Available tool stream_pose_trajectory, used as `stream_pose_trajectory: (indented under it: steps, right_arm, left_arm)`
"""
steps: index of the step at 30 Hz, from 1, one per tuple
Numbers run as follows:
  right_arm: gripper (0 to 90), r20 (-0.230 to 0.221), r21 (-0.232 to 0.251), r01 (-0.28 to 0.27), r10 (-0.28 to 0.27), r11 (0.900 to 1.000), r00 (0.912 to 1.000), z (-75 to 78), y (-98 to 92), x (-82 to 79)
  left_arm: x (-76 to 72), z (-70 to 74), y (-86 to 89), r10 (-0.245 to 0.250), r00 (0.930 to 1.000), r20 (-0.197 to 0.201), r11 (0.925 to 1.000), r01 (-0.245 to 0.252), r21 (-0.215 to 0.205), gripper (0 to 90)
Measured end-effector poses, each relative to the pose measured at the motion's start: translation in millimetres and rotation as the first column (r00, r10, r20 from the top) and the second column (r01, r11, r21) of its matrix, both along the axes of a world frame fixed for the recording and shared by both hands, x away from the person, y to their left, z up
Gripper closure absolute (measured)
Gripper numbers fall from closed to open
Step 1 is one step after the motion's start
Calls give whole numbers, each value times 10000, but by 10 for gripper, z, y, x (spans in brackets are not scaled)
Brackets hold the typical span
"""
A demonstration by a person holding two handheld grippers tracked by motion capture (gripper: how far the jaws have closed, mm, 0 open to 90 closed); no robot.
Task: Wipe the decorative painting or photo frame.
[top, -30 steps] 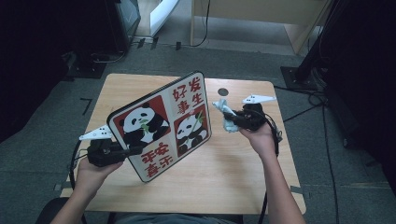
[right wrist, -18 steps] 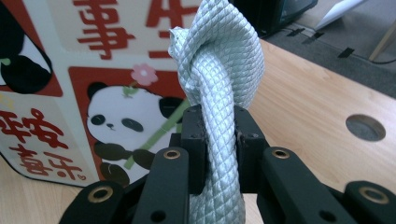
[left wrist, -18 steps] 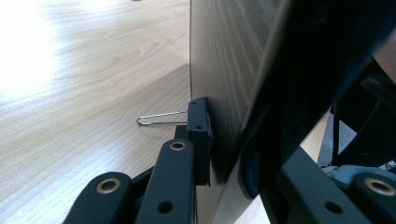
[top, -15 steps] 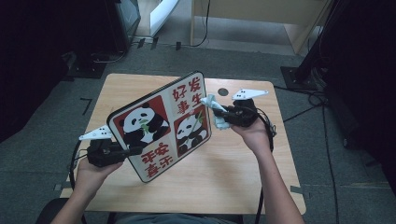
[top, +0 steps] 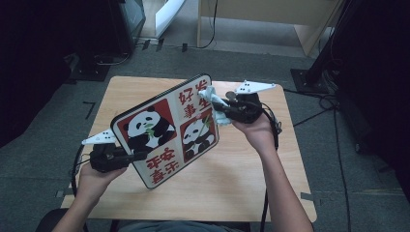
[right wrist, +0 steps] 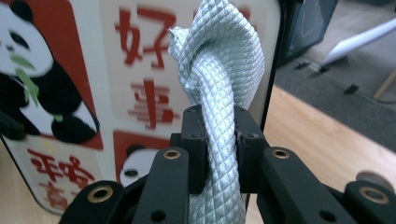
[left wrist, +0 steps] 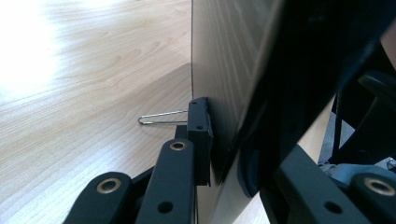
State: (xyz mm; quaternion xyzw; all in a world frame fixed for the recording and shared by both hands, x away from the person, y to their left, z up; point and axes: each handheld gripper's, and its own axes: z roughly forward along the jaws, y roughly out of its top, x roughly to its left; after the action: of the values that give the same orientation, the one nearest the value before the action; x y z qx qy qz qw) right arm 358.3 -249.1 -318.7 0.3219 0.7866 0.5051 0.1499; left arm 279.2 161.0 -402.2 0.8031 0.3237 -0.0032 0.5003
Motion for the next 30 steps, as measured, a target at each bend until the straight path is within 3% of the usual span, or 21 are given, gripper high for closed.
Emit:
stream_pose_trajectory:
  steps: [8,11,19,30]
  right_arm:
    - [781,652,71,-28,23,10000,9979,242,39,67]
    - [775,1180,446,300,-351,9986,9924,305,64,129]
    - [775,938,201,194,-212,9996,9954,87,210,248]
    - [780,820,77,-9,3,10000,9966,-22,251,276]
  left_arm:
    - [0,0,-1,18,10000,8,10000,-18,5,797]
    - [-2,1,-2,35,10000,24,10000,-35,27,799]
    - [5,3,6,-51,10000,25,10000,51,42,799]
    - [15,2,15,-128,9999,15,9999,128,57,797]
